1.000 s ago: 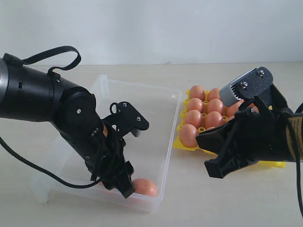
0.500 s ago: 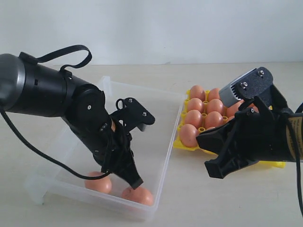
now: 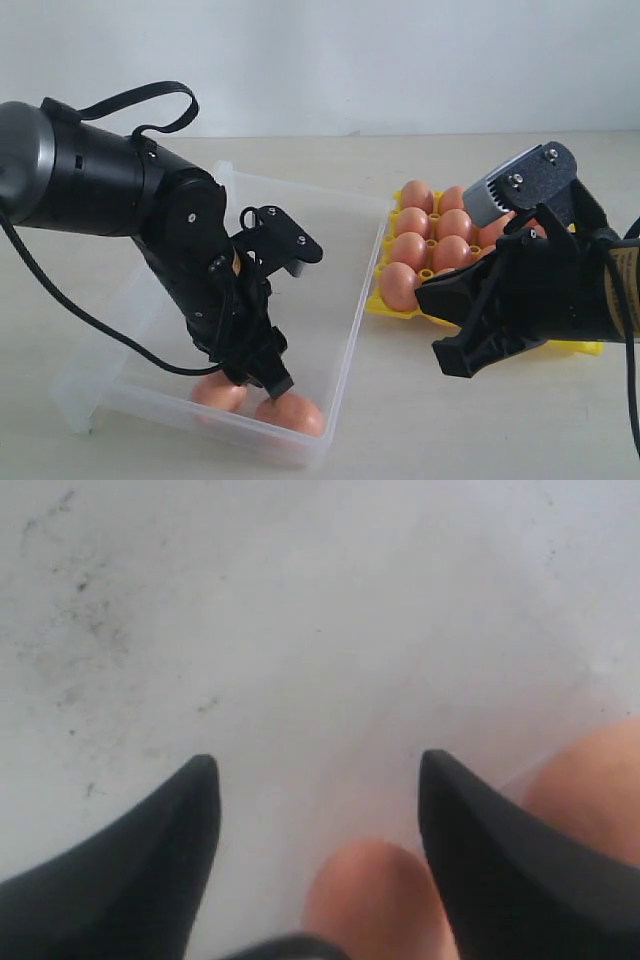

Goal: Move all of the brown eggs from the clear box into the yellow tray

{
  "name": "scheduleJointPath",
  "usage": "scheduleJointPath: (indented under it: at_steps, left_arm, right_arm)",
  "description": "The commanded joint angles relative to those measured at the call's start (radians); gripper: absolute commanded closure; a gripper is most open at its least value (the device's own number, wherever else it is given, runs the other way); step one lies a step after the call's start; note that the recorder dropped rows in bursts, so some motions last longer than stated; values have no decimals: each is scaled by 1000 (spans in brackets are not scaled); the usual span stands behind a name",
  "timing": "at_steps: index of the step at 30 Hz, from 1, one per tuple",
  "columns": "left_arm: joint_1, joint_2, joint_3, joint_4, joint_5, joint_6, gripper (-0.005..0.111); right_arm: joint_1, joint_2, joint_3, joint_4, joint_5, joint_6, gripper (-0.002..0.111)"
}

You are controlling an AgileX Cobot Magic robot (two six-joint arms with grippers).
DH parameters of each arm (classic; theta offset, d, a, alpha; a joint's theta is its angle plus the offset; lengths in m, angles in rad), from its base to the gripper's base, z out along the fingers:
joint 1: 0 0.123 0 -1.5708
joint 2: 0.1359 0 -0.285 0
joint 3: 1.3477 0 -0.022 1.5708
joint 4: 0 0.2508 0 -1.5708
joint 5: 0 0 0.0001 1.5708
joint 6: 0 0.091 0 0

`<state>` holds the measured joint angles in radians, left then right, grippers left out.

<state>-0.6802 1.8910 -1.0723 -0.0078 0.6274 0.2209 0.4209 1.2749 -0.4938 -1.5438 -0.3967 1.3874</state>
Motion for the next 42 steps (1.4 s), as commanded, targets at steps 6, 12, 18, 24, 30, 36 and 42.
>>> scheduleJointPath:
  at_steps: [6,12,18,24,30,36,42]
  left_arm:
    - [0,-25,-9,24,96,-29,51]
    - [0,-38,-9,81,187,-27,51]
    - [0,-63,-9,77,190,-2,51]
    - [0,-91,-9,77,267,61,51]
    - [0,-93,-9,29,302,139,51]
    - [0,-93,-9,-2,350,272,51]
    - [0,-93,-9,51,306,313,51]
  right_arm:
    - [-2,-10,5,-8,4,-10,108]
    - [-2,-10,5,-8,3,-10,108]
    - [-2,-10,5,-8,1,-10,108]
    - [-2,-10,5,-10,1,-12,108]
    - [-2,-10,5,-10,1,-14,108]
    - [-2,-10,5,-10,1,-14,108]
    - [-2,-10,5,-12,-6,-18,108]
